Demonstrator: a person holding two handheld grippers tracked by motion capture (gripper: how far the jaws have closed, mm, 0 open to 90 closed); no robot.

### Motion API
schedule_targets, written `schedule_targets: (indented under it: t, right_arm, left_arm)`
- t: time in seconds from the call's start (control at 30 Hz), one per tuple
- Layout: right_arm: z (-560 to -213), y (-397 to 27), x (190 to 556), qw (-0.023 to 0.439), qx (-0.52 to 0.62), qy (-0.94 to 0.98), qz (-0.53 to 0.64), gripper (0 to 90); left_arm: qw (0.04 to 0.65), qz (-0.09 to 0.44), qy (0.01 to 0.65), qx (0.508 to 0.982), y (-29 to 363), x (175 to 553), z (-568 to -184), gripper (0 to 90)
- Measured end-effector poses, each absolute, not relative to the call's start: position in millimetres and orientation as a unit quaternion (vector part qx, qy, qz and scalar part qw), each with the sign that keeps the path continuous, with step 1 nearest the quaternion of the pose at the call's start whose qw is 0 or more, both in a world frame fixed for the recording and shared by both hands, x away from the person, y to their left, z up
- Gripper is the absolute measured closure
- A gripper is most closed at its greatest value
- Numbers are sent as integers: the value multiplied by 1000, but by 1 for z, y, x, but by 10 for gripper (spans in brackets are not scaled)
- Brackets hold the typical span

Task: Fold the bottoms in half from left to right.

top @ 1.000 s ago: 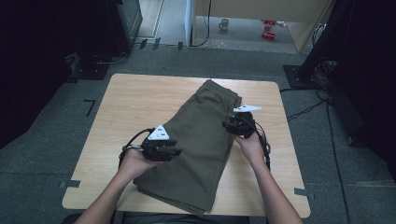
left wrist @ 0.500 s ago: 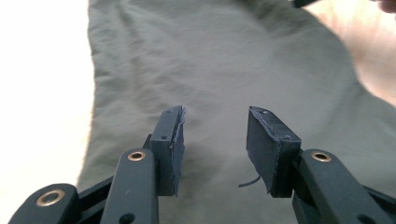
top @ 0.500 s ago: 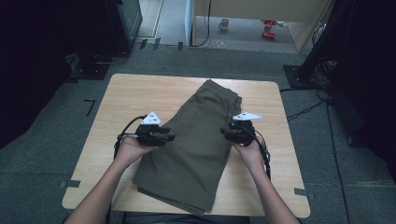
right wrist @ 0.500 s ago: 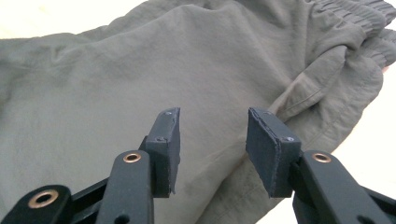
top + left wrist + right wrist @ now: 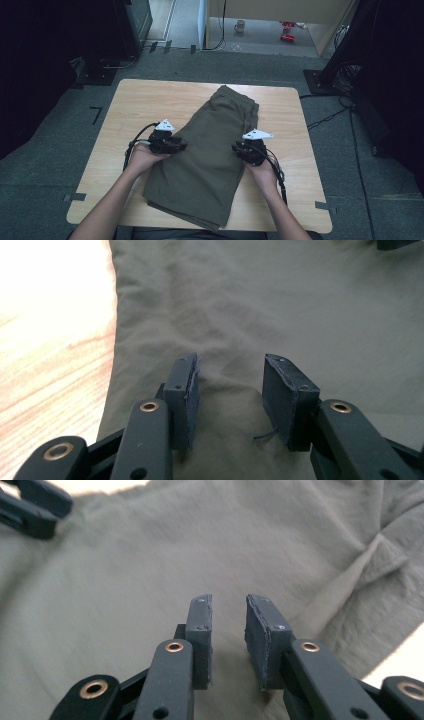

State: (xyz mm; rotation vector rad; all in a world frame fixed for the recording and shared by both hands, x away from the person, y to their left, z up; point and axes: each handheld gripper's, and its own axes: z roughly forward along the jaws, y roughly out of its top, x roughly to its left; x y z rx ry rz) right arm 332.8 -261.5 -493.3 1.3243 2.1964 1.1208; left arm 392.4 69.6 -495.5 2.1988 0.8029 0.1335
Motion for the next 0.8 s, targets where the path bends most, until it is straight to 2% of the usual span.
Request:
schedule_targets:
  t: [0.23, 0.33, 0.57, 0.8]
  right_arm:
    - [-508, -268, 334, 156, 481, 778, 373, 649]
    - [-513, -270, 335, 151, 479, 783, 368, 642]
    - [-516, -270, 333, 181, 452, 796, 359, 604]
    - [-517, -269, 338, 184, 459, 790, 362, 604]
  left_arm:
    - [389, 49, 322, 861, 74, 394, -504, 578]
    - [390, 52, 319, 862, 74, 392, -507, 572]
    - [399, 49, 322, 857, 75, 390, -510, 562]
    - [413, 46, 329, 848, 80, 381, -513, 563]
